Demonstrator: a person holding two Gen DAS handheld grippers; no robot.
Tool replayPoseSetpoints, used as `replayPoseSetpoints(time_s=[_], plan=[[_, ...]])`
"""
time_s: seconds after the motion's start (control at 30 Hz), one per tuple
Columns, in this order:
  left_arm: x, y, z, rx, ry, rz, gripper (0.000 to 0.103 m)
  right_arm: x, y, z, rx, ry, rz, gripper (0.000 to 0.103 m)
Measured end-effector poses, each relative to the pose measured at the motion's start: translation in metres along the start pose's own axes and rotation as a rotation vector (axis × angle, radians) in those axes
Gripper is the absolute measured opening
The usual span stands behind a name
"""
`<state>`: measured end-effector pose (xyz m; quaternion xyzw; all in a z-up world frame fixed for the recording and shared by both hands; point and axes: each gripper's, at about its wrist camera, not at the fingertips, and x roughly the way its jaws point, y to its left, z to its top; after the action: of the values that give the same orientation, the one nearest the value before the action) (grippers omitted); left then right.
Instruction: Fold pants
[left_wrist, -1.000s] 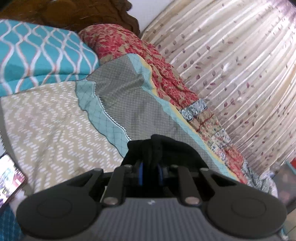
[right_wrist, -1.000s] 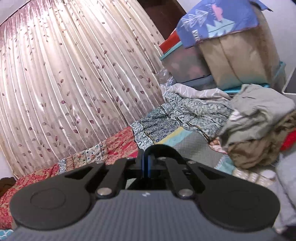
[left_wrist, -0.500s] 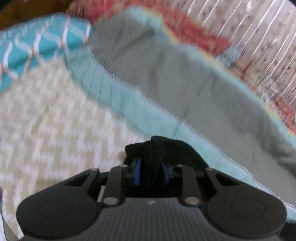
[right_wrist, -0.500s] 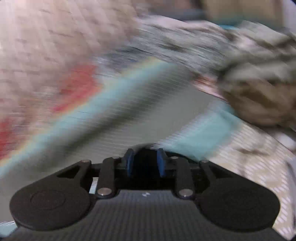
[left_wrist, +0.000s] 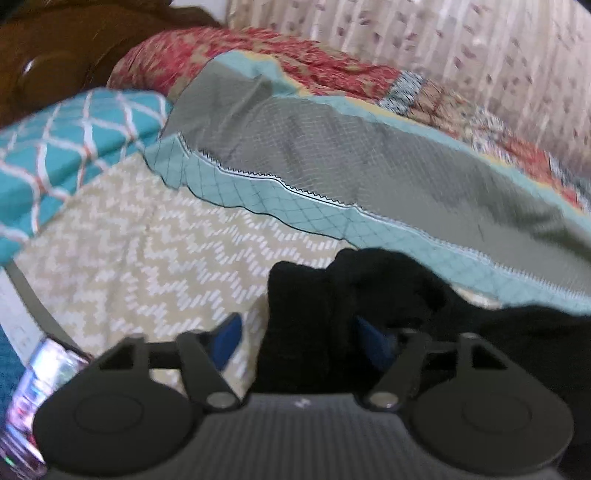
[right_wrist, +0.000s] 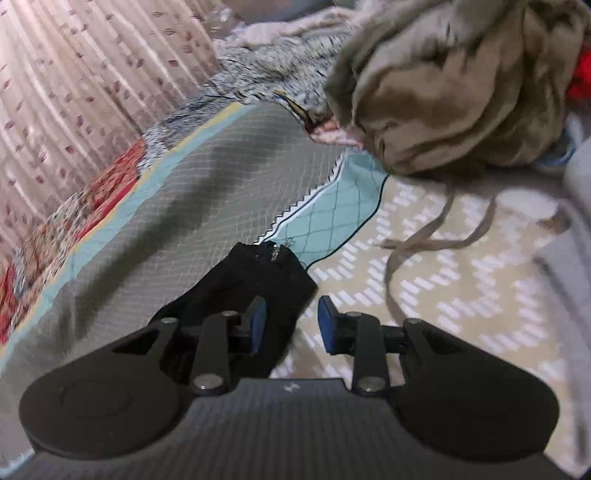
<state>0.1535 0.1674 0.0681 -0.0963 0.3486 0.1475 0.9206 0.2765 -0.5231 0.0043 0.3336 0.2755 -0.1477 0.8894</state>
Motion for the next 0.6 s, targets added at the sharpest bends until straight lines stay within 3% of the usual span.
replayPoseSetpoints(time_s=[0.1,0.17,0.27,0.3,0.4,0.43,0.47,0.53,0.6], plan=[[0.013,-0.005,0.011,0.049,0.024,0.048,0.073,0.025,0.000,0.000,0.067,0.035,0.010,0.040],[0.028,-0.009,0.028,0.047,0.031,0.054,0.068,0.029,0.011,0.002,0.008,0.029,-0.021,0.023],[0.044,-0.011,0.048,0.003,0.036,0.087,0.068,0.002,0.026,0.008,-0.076,-0.108,-0.133,0.021],[0.046,-0.011,0.052,-0.017,0.034,0.090,0.068,-0.011,0.023,0.012,-0.095,-0.163,-0.213,0.021],[0.043,-0.010,0.053,-0.036,0.021,0.038,0.080,-0.018,0.004,0.013,-0.154,-0.154,-0.415,0.023],[0.041,-0.012,0.051,-0.017,0.014,0.044,0.079,-0.019,-0.005,0.011,-0.151,-0.113,-0.428,0.028],[0.041,-0.013,0.050,0.001,0.013,0.048,0.079,-0.021,-0.010,0.009,-0.149,-0.083,-0.424,0.044],[0.039,-0.011,0.048,0.015,0.013,0.031,0.080,-0.038,-0.012,0.002,-0.156,-0.113,-0.439,0.060],[0.037,-0.007,0.051,0.013,0.004,0.017,0.089,-0.063,-0.013,-0.007,-0.140,-0.159,-0.409,0.063]])
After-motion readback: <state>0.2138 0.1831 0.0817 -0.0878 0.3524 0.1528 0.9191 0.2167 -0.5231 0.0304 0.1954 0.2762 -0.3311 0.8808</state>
